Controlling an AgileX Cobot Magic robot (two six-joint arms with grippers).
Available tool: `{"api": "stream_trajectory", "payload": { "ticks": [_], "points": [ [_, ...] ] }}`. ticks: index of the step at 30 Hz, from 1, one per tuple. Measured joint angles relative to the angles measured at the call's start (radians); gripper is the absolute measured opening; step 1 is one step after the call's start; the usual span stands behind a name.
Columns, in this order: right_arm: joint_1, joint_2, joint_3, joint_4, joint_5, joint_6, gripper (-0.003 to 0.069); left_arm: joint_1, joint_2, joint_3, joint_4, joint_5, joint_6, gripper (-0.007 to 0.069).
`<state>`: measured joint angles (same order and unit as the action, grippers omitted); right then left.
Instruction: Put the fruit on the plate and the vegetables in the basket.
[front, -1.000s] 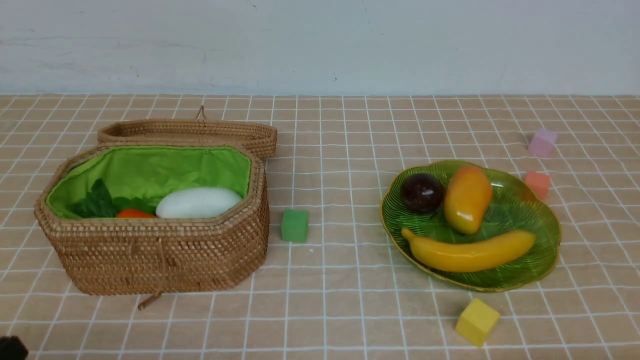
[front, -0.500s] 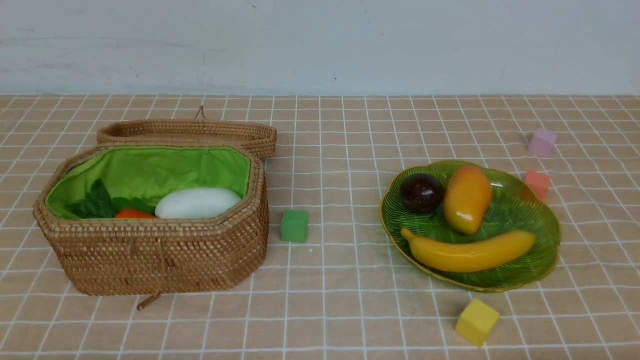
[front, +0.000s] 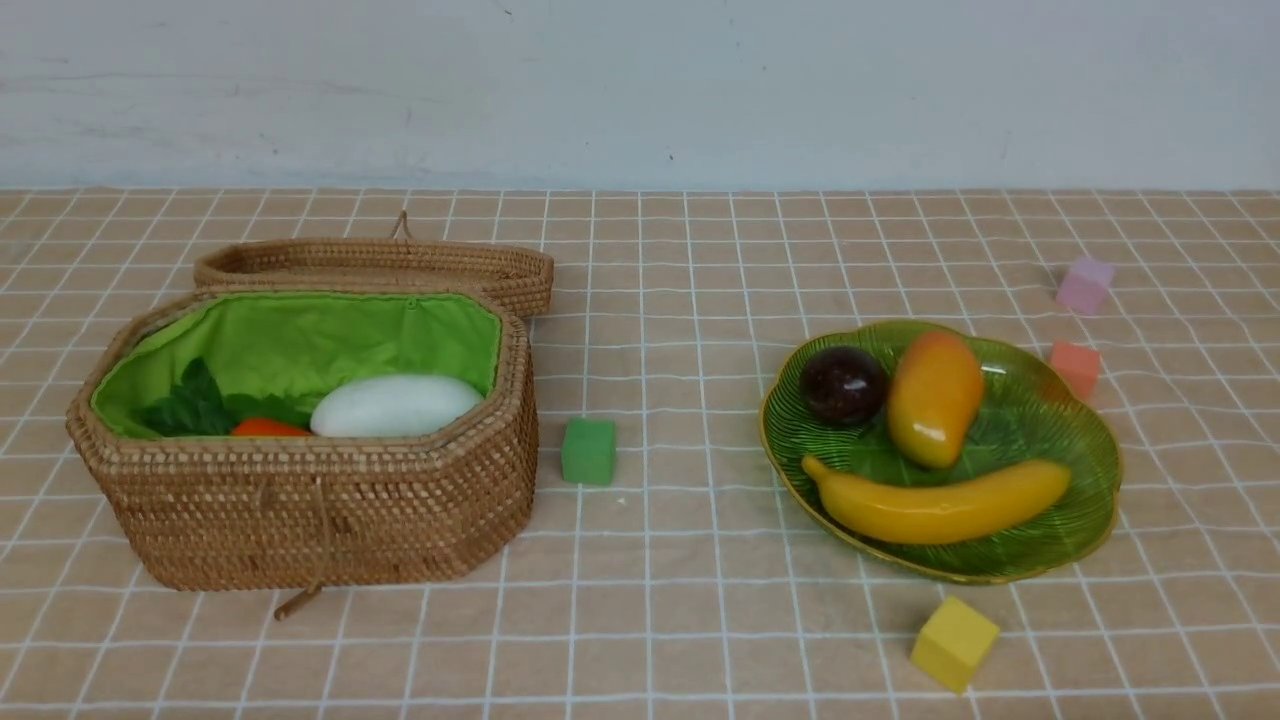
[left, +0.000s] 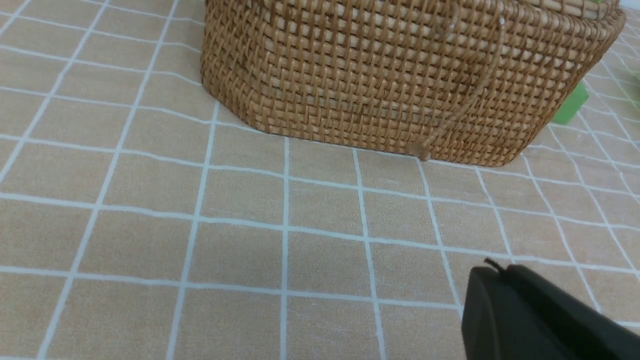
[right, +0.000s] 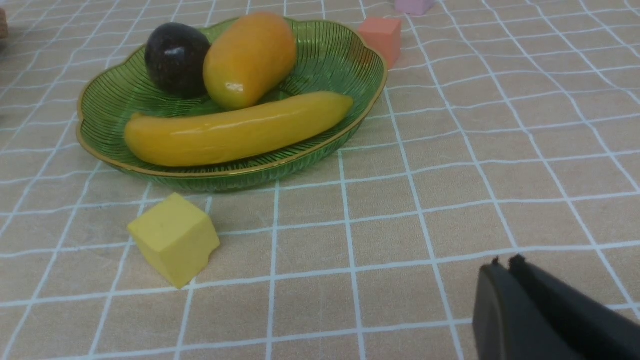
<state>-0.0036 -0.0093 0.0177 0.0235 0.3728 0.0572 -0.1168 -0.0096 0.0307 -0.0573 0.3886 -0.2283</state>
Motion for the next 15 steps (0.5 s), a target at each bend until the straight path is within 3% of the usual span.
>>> {"api": "stream_trajectory", "payload": {
  "ticks": [15],
  "points": [
    [0.0,0.0,0.0,0.0,0.0,0.0,0.0043,0.0,0.0,0.0,0.0,0.0,0.002,-0.0013]
  ]
}}
